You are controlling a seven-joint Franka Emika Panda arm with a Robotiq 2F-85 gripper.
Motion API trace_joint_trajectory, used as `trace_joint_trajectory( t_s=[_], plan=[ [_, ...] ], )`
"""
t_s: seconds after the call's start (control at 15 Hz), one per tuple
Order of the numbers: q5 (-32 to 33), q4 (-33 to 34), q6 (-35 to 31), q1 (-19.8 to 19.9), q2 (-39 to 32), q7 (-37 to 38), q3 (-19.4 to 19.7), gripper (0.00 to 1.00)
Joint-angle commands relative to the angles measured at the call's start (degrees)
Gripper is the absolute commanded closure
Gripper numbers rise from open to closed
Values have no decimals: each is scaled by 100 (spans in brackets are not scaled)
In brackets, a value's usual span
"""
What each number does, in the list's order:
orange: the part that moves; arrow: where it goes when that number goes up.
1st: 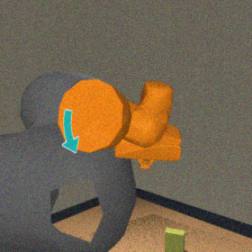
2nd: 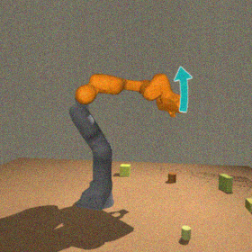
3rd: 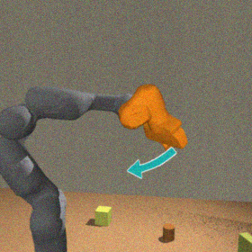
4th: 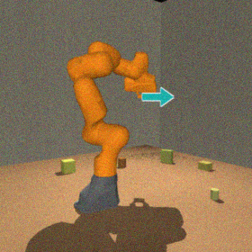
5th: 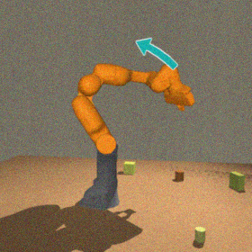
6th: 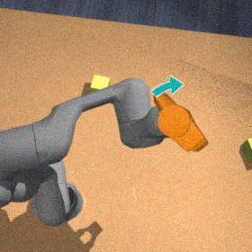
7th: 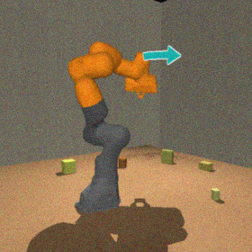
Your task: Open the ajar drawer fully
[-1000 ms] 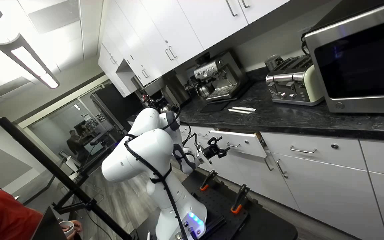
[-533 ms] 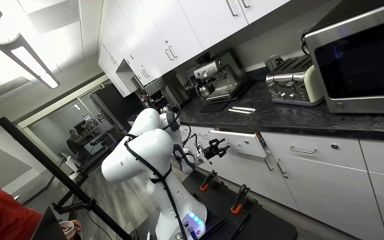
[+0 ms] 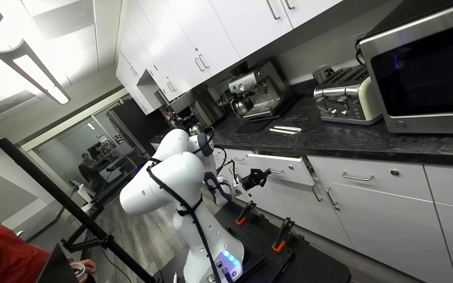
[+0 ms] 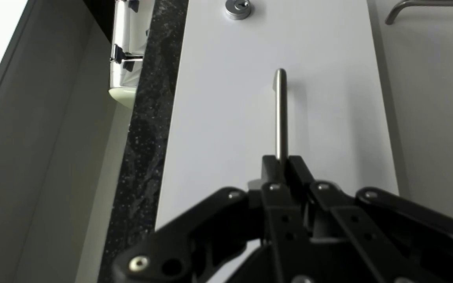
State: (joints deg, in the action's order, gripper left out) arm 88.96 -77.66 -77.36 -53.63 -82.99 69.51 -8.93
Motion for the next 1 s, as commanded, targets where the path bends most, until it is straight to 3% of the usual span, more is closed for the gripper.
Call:
trace_joint_trajectory(
  t_s=[0.0, 0.4, 0.93],
  plan=[
    [131, -68, 6, 31, 50, 156, 42, 97],
    [-51, -446, 181, -96, 133, 757, -162, 97],
    [-528, -1105, 744, -260, 236, 1370, -775, 97]
  ],
)
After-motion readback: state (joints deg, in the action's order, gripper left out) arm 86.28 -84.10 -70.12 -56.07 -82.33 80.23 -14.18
